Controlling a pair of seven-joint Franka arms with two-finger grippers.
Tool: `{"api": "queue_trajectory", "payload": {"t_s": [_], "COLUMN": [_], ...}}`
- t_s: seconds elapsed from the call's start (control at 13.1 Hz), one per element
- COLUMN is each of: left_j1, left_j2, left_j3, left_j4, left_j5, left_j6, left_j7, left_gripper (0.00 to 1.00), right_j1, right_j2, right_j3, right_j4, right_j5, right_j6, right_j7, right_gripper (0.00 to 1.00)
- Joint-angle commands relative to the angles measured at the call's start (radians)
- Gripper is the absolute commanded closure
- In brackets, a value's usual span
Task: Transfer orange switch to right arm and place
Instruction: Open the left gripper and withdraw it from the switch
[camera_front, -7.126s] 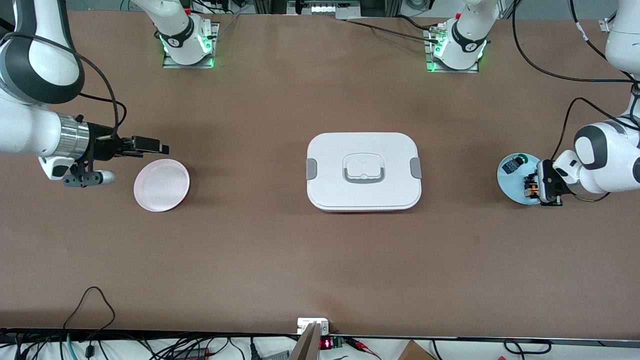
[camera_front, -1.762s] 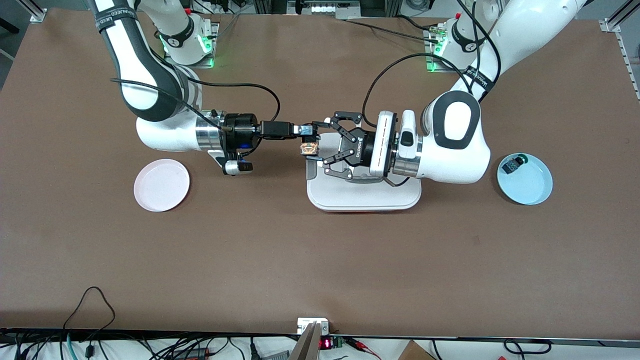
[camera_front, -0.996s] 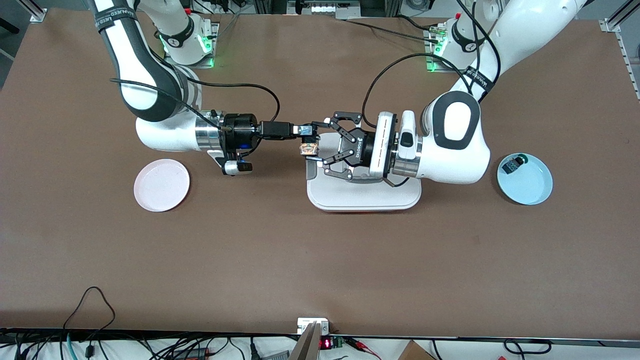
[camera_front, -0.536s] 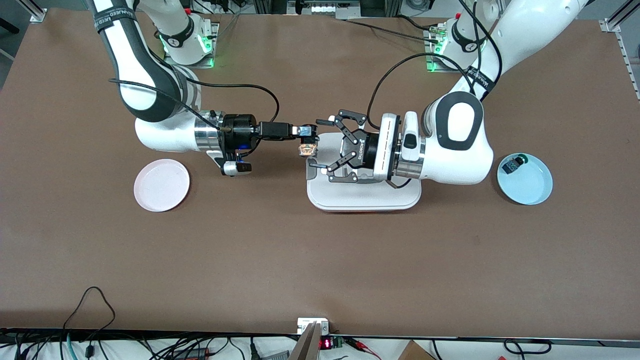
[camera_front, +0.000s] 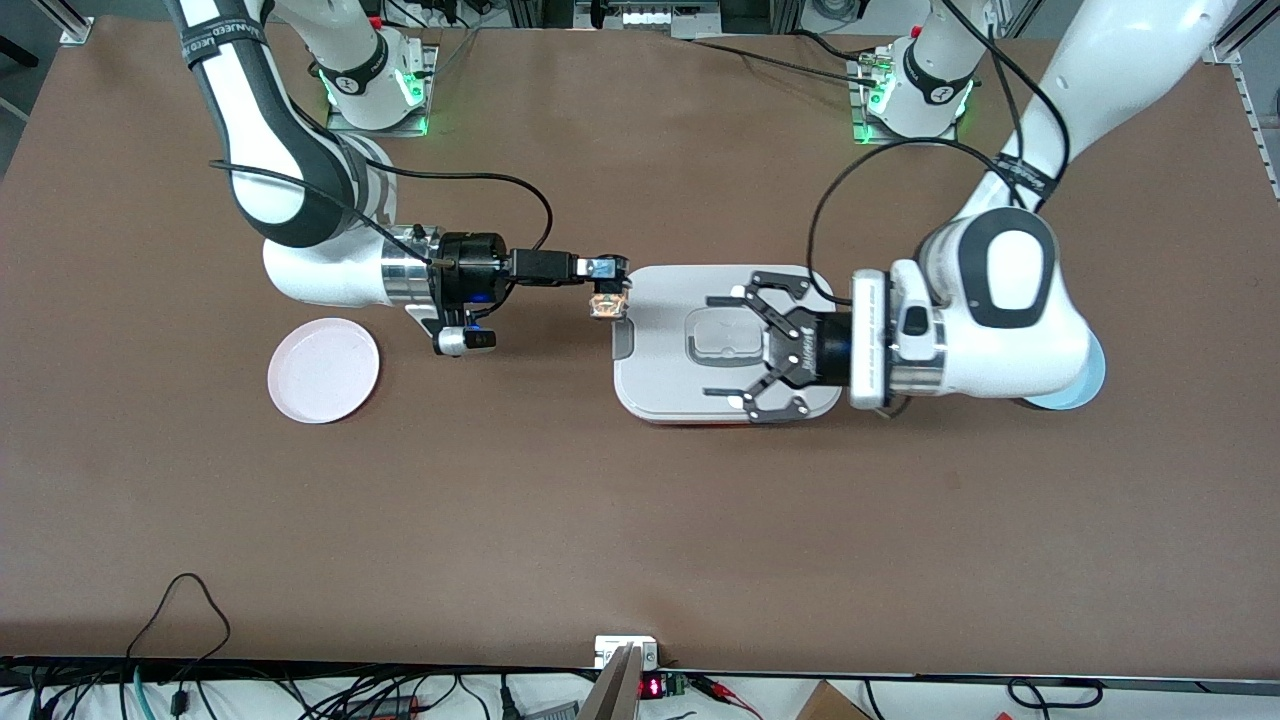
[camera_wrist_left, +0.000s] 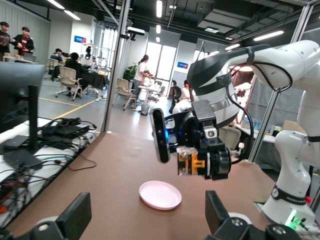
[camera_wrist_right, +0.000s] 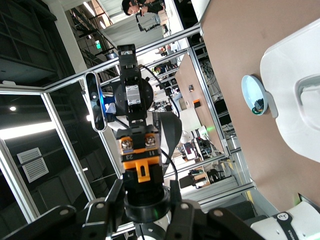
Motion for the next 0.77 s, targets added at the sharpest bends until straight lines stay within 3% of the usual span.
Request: {"api": "queue_trajectory", "payload": {"t_s": [0.0,0.38,0.69], "left_j1": [0.047,0.19,0.319], "left_j2": [0.002,-0.01,-0.108], "left_j3": [-0.006,-0.005,-0.002], "left_j4": [0.025,0.073,0.068], "left_j5": [0.08,0.276,0.369], "left_j6": [-0.012,-0.078,-0.338], "left_j7": [0.014,-0.027,-0.313], "left_gripper": [0.0,0.0,0.0], "right_j1": [-0.037,-0.12,-0.203], "right_j2": [-0.009,-0.02,-0.041], "right_j3": [0.002,0.002,0.002], "right_j4": [-0.034,-0.035,-0.034], "right_j5": [-0.024,-0.416,-0.802], "right_j6": [-0.039,-0.065,-0.129], "right_j7": [-0.029,-0.029,-0.055], "right_gripper": [0.78,0.79,0.79]}}
